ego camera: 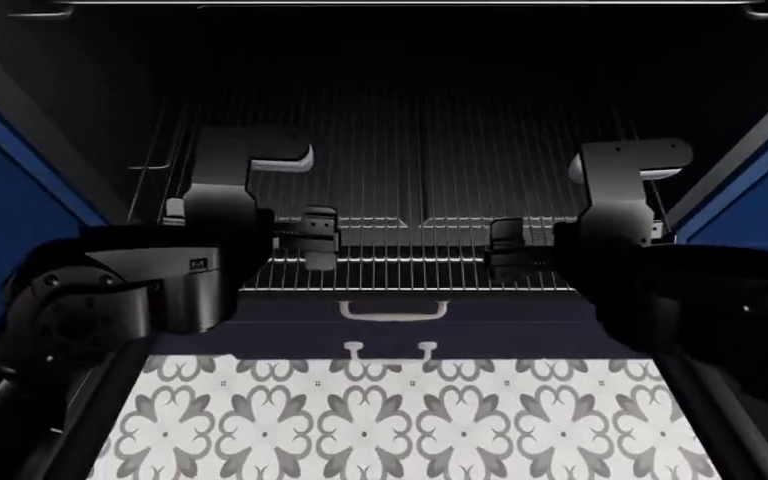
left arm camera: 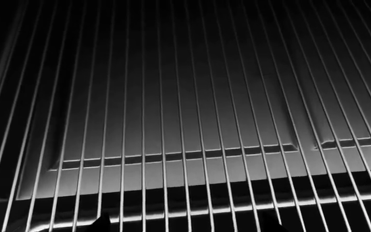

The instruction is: Fully slide the bottom oven rack out.

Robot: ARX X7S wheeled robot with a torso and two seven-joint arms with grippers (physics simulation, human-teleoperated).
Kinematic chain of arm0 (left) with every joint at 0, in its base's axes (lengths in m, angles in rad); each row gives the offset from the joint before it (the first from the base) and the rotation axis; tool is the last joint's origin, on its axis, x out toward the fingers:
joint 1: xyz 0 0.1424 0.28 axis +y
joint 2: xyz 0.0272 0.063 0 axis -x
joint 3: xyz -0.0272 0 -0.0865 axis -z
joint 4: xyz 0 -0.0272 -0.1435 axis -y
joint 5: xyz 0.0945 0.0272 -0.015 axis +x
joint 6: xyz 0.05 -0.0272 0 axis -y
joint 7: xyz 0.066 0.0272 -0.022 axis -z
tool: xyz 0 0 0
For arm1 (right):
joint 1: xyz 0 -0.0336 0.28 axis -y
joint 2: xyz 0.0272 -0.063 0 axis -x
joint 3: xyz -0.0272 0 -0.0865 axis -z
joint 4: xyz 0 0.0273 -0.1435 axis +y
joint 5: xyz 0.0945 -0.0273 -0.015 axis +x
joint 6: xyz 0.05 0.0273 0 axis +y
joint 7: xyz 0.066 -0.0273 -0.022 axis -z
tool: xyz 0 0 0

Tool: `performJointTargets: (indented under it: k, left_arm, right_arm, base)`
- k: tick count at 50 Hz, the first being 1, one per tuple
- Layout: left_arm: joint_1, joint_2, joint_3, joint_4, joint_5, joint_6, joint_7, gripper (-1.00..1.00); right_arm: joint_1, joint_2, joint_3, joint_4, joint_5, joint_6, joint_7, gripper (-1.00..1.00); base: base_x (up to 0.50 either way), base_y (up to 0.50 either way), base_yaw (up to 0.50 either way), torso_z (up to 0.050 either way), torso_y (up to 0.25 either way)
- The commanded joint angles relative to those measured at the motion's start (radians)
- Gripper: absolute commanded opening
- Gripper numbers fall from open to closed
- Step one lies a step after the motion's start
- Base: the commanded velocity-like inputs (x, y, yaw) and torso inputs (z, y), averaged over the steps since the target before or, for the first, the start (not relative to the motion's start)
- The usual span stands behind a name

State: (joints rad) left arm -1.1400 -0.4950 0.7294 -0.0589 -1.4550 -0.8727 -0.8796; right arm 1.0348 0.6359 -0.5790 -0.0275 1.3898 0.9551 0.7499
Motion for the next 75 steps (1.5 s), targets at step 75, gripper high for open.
performJointTargets:
  k: [75]
  left_arm:
    - [0.618, -0.462, -0.015, 0.395, -0.458, 0.029, -0.216, 1.00]
  right_arm:
    - [-1.074, 0.509, 0.242, -0.561, 0.367, -0.345, 0.105, 1.00]
  base:
    - [0.00, 0.00, 0.00, 0.000, -0.014]
